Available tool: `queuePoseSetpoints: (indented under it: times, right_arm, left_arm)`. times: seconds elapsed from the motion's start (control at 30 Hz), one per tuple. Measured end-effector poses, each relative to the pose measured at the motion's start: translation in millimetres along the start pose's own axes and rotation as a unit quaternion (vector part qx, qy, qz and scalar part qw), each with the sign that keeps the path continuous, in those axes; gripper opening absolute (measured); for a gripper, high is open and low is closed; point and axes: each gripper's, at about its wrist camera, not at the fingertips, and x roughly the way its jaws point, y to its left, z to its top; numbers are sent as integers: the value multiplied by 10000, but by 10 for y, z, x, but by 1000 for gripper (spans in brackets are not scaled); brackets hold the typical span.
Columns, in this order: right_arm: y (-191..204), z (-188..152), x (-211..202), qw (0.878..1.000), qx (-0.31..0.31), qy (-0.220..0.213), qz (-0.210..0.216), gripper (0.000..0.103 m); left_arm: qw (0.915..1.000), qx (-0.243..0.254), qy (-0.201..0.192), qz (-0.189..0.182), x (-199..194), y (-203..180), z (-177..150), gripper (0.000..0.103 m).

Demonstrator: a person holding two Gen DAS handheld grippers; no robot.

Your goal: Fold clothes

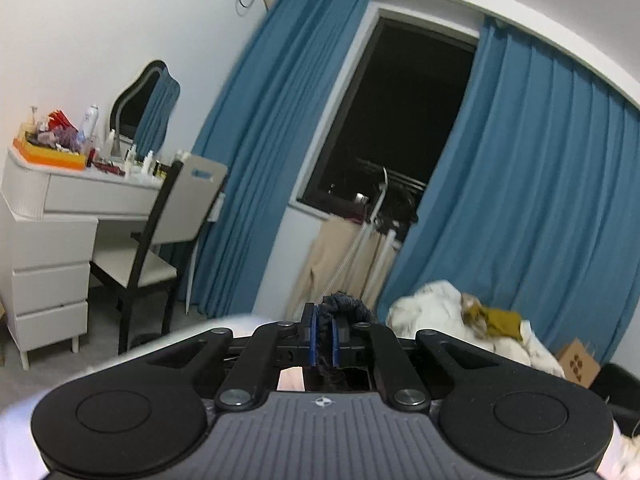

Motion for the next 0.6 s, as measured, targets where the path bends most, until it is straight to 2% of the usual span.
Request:
queuePoseSetpoints:
  times: [0.17,0.23,0.33,0.43,0.53,0.6]
  right_arm:
    - [447,-254,220,9972,474,230,533,8]
    - [654,-350,326,9951,460,280,825,8]
    - [995,-516,524,9918,172,402,1204,8]
    - [1233,-715,775,9861,-155,781,1459,8]
    - [1425,-963,1056,9767,-487,1309,1631,8]
    - [1460,-1163,1265,9701,-611,1723,1597,9]
  left_arm:
    - [9993,181,44,314,77,343,478,7]
    - [9985,261,16,473,112,506,619,7]
    - [9947,635,-131,803,246,763,733,7]
    - [9887,908,-84,1191,490,1123,689,7]
    - [9839,879,385,1505,803,1542,425,7]
    - [9810,719,732,1646,979,1815,201,7]
